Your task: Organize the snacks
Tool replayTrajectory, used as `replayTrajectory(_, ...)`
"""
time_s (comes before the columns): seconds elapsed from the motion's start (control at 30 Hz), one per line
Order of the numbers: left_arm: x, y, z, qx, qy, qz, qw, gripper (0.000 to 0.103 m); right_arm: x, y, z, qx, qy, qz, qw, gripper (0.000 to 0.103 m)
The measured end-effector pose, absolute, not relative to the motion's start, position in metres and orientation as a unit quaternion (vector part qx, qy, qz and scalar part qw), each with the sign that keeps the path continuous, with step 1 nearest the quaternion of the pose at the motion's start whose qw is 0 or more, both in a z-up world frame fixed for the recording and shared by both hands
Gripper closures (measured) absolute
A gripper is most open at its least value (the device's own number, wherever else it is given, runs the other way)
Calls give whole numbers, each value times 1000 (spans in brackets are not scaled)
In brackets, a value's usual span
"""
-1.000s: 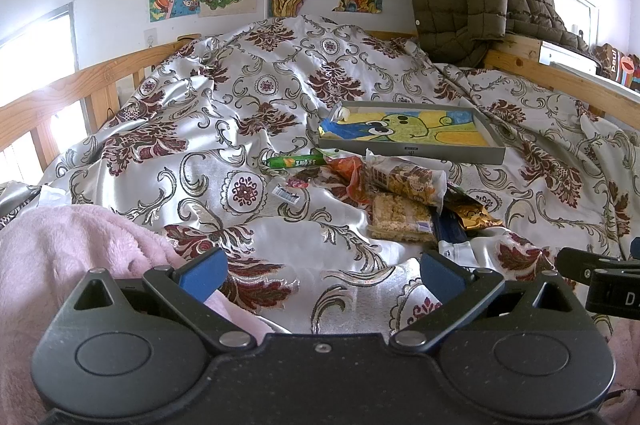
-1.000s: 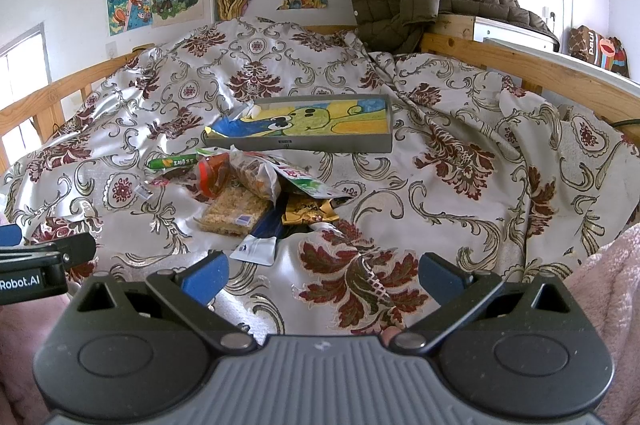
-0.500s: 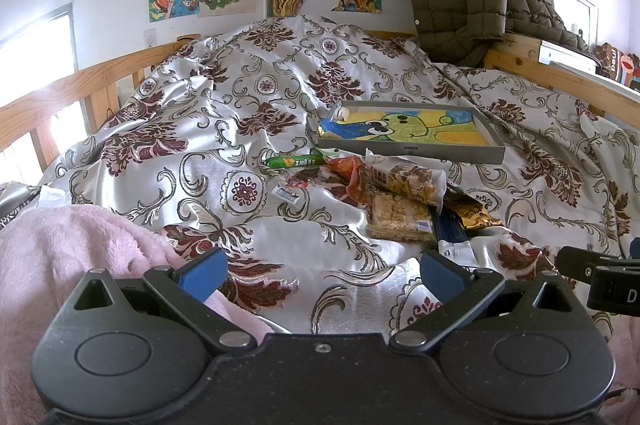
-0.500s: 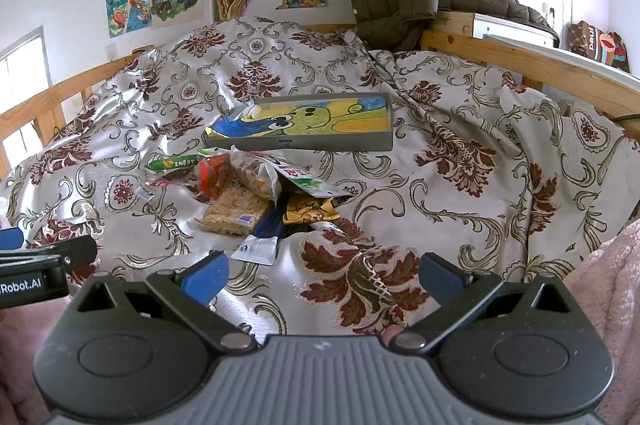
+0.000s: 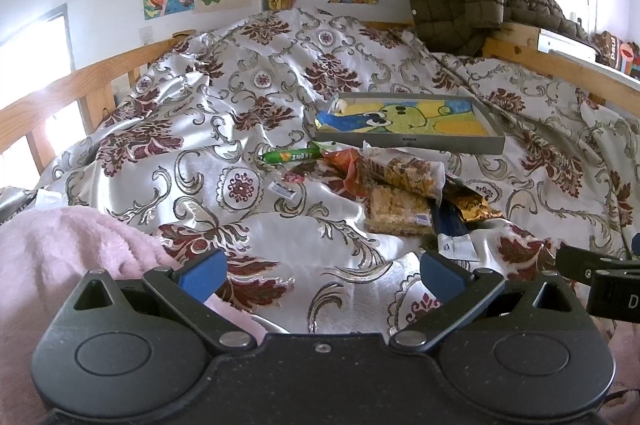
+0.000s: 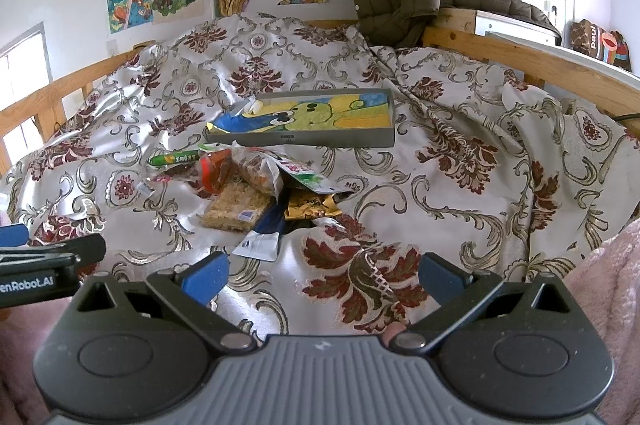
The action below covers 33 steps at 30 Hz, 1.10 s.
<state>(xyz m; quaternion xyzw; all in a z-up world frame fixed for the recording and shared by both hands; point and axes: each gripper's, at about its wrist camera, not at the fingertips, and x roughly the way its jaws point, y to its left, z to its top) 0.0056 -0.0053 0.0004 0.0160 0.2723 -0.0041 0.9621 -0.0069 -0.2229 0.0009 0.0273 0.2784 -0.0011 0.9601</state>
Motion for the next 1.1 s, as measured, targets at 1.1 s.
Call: replayTrajectory(1.1,188,0,-7,-56,341,-114,932,1,121,-245,-9,53,354,46,933,0)
